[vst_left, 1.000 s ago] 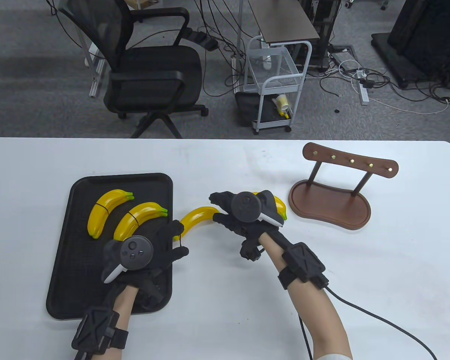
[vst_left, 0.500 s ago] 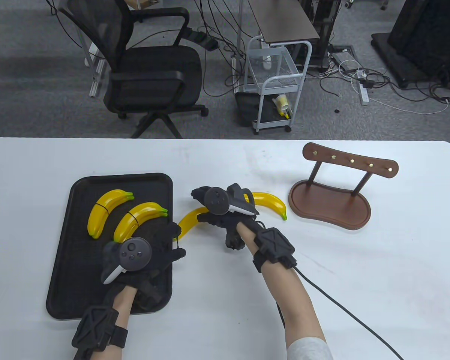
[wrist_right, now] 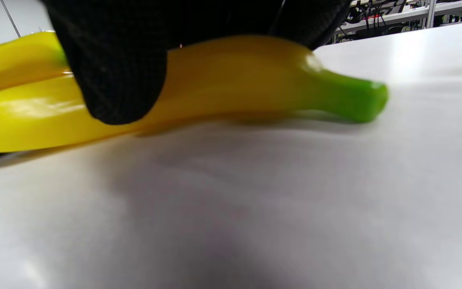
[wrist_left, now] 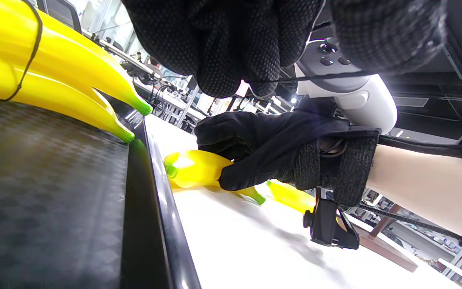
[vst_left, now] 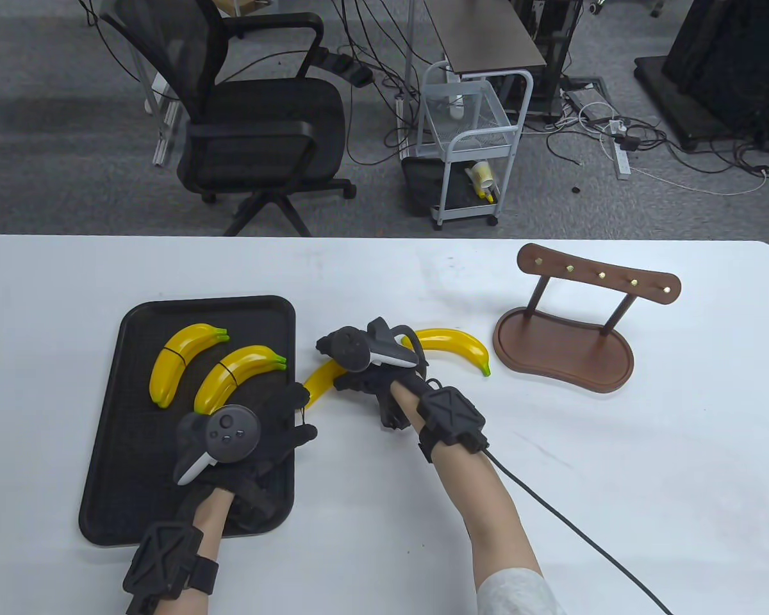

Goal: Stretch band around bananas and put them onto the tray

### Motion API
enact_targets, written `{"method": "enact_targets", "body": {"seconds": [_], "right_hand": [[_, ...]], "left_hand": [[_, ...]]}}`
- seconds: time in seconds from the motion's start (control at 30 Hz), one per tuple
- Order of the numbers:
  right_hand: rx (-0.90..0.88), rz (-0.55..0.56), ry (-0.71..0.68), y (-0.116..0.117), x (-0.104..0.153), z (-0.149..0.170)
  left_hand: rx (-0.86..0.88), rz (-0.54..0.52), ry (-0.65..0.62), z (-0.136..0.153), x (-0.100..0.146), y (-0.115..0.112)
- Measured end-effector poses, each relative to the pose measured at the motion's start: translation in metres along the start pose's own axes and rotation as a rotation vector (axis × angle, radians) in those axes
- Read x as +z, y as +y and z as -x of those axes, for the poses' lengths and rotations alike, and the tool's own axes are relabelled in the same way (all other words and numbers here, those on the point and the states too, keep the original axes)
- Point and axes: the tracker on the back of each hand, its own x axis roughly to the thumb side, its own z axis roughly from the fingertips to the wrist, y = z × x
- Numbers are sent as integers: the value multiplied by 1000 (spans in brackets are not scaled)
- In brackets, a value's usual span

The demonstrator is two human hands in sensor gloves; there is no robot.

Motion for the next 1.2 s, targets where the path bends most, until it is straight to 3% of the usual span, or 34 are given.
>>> {"method": "enact_targets", "body": {"seconds": [0.6, 1.2], "right_hand": [[41, -12, -44, 3, 1, 1], [49, 102, -32, -38, 23, 20]], "left_hand": [[13, -4, 10, 2, 0, 3], [23, -15, 6, 3, 1, 4]]}}
